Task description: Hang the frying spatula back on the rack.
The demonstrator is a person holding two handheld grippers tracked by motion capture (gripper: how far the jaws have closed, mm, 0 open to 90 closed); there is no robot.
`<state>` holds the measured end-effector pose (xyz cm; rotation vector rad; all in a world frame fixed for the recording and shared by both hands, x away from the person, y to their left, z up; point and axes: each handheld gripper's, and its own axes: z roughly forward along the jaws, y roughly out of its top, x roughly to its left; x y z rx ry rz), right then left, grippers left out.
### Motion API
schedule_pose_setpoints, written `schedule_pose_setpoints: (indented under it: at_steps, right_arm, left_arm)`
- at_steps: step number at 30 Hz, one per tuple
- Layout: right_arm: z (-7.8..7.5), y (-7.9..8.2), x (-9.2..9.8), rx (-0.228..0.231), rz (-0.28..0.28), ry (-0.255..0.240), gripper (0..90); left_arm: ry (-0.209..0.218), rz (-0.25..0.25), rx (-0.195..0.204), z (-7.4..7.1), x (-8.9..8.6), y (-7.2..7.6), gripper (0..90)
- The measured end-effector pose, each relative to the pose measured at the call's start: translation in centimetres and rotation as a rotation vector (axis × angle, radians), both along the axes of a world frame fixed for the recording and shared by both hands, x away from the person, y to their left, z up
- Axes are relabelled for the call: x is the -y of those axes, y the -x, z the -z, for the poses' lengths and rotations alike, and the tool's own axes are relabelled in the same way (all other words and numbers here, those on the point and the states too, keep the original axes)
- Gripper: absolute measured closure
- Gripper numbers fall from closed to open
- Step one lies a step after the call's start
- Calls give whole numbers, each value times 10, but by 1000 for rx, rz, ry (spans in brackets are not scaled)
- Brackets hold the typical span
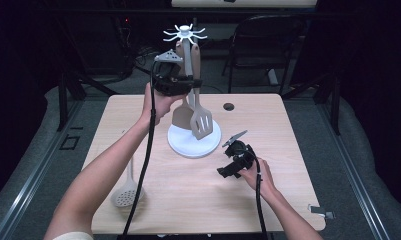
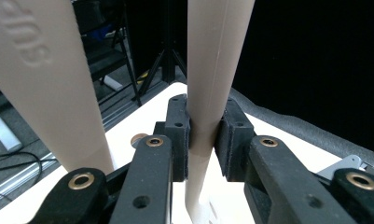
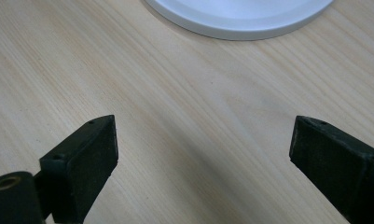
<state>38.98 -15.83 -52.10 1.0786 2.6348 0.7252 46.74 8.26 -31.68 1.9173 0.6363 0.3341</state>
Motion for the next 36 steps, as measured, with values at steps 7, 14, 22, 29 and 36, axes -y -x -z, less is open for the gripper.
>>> schedule_pose_setpoints:
  at_steps: [7, 14, 22, 29, 36]
  right_arm:
    - [-1, 0, 0, -8, -4, 15, 76]
    - [1, 0, -1, -4, -5, 12, 77]
    - [2, 0, -2, -21, -6, 7, 77]
    - [2, -1, -1, -22, -14, 27, 78]
    - [3, -1, -2, -28, -18, 41, 78]
  left_arm:
    - [-6, -3, -2, -3, 0, -3, 766]
    - [-10, -10, -4, -2, 2, -6, 765]
    - [-2, -23, -13, -1, 1, -10, 765]
    - [13, -46, -21, 2, 0, -13, 765]
    - [23, -75, -23, 3, -1, -15, 765]
